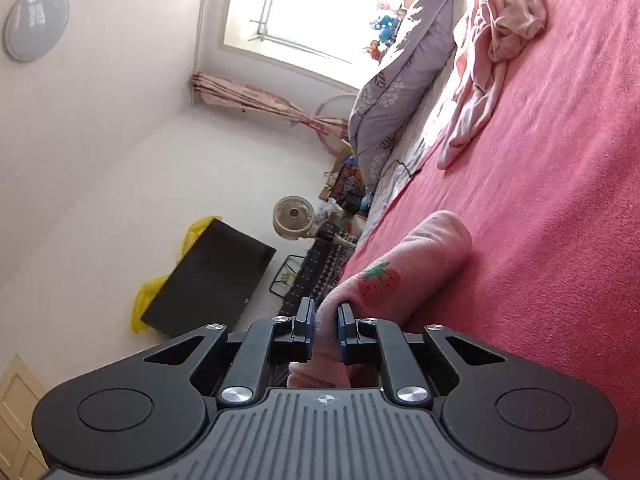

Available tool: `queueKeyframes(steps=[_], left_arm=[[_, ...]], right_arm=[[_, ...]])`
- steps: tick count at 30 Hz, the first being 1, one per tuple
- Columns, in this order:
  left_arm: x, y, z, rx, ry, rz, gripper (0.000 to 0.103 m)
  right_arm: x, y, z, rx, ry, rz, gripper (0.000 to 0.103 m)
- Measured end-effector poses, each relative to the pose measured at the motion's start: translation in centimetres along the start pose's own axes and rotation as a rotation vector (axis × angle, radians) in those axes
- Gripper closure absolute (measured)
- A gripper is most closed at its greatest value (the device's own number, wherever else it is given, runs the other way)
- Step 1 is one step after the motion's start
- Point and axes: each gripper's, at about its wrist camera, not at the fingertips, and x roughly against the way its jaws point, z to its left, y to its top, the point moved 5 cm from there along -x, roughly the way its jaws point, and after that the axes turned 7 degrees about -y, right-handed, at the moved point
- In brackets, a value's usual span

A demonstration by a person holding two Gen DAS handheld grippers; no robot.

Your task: Fold clothes

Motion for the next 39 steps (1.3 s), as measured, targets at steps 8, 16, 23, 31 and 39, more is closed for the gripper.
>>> queueKeyframes(steps=[8, 16, 23, 31, 39], left_arm=[[0.9, -1.6, -2.5, -0.05, -0.097, 0.052, 0.0], [1.3, -2.7, -7.1, -0.175, -0.229, 0.064, 0.0], [1.0, -2.1, -6.3, -0.13, -0.233, 0.057, 0.0], [-2.0, -2.2, -5.8, -0.048, -0.209, 0.136, 0.0], [-2.1, -2.3, -5.5, -0.011, -0.216, 0.147, 0.0]], right_arm=[[-1.5, -0.5, -1.5, 0.127, -0.147, -0.003, 0.084], [-4.7, 2.6, -2.2, 0.089, -0.129, 0.104, 0.068], [-5.7, 3.8, -1.7, 0.073, -0.116, 0.067, 0.088], [-6.1, 5.4, -2.2, 0.188, -0.251, 0.002, 0.084], [-0.3, 2.1, -0.6, 0.336, -0.233, -0.018, 0.058]])
